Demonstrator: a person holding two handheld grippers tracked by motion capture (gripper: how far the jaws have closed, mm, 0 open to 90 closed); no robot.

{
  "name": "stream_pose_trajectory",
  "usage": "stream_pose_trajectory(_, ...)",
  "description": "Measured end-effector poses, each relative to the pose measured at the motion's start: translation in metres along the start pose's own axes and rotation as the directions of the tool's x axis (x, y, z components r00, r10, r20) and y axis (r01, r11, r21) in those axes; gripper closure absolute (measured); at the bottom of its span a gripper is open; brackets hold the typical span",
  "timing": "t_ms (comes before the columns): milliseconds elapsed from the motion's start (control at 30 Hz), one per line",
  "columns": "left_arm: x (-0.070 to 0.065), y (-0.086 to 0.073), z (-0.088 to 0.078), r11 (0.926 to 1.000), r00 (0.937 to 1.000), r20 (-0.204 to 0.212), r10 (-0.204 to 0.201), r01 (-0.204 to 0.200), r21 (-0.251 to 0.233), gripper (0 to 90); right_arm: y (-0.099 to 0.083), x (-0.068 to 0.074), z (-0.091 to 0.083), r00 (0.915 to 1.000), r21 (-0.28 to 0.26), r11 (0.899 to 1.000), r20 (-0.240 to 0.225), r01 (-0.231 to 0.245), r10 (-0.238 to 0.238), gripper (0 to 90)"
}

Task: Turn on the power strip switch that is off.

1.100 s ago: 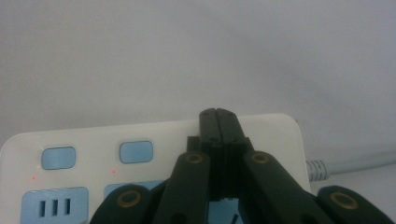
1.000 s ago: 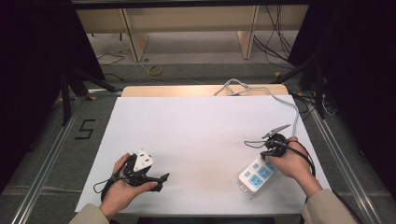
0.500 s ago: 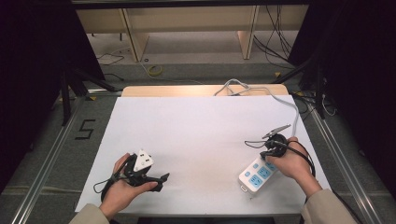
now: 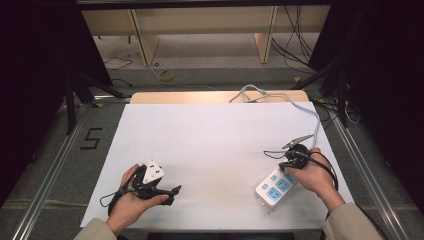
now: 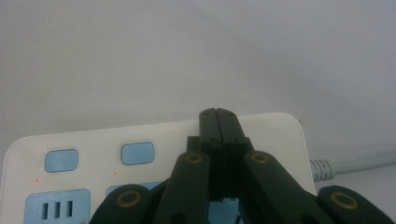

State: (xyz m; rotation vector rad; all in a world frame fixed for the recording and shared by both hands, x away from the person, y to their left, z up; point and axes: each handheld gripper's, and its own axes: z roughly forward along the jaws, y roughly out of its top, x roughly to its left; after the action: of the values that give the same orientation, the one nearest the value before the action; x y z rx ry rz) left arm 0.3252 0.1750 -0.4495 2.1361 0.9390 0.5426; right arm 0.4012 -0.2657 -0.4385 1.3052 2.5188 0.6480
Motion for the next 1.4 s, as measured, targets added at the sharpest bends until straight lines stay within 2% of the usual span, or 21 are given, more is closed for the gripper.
stream_pose_trajectory(1000,0.0000,0.0001,0.0003,1.0000,1.0000,0.002,0.006,-0.006,0.004,9.9,-0.0029,-0.0010,-0.0025,0.9999,-0.021,1.000,-0.008,0.009,-0.009,90.0)
stream_pose_trajectory(1400,0.0001,0.0001,0.0002,1.0000,1.0000,0.002,0.006,-0.006,0.006,9.9,-0.0060,-0.0013,-0.0076,0.9998,-0.065,0.998,-0.015,0.010,-0.011,86.6)
